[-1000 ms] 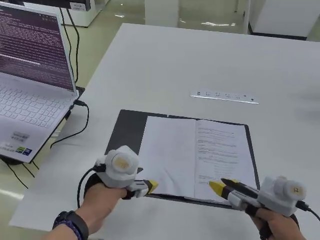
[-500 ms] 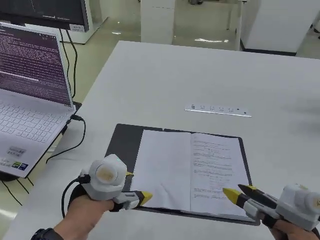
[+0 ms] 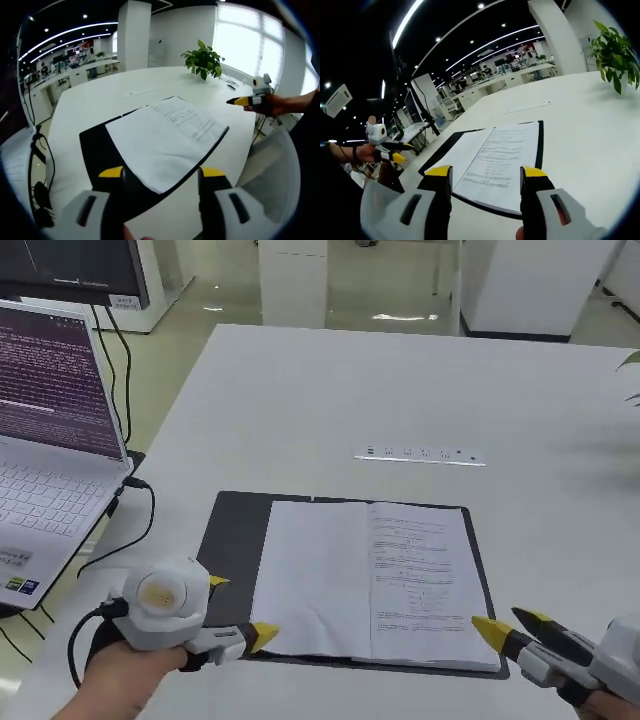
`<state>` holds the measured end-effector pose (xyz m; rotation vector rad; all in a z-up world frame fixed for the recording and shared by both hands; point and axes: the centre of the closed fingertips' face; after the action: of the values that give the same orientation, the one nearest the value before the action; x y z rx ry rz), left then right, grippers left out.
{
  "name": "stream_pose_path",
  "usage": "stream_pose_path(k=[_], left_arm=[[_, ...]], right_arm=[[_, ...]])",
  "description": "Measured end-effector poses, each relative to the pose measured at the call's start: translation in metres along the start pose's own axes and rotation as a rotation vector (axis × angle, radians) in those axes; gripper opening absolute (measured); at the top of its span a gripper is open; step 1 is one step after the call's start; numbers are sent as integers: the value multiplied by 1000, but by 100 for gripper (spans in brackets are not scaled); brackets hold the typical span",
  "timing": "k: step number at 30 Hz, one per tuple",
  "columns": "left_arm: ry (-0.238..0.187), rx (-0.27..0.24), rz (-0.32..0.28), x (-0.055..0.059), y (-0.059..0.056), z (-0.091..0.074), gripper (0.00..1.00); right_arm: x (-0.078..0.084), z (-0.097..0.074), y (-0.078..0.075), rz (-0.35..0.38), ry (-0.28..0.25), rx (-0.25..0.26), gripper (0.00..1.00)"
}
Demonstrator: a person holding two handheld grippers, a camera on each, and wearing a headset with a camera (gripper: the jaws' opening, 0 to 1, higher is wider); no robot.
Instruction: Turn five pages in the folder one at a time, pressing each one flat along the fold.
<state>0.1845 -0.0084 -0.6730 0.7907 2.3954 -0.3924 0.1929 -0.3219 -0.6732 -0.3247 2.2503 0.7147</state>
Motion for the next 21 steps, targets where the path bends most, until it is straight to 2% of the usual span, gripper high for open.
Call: stream_pose_path(k=[4,8,11,15,18,21], left_arm=[[-12,-4,-9,0,3,-7,60],[-16,-2,-14,4,3,-11,62],[-14,2,-23,9,3,-12,64],[1,4,-47,18,7,-10,66],[5,0,-50,20,10,-9,66],[4,1,-52,17,8,-9,66]], right_arm=[[-4,-9,-2,-17,-9,14,56],[-2,-15,-2,-37,3,26,57],[5,-18,-2,-47,15,27,59],[19,-18,-6,-63,56,39,61],[27,-20,-6,-64,70,34,62],[32,-22,-7,-54,76,37,62]])
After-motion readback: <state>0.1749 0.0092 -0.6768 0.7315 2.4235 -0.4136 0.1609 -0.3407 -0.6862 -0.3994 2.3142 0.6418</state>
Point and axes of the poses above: the centre of the closed fingertips' face, and the gripper's own axes: z roughly forward along the fingers, y roughly to its left, x roughly out of its underside, and after that the axes turned 15 degrees about y, right-handed
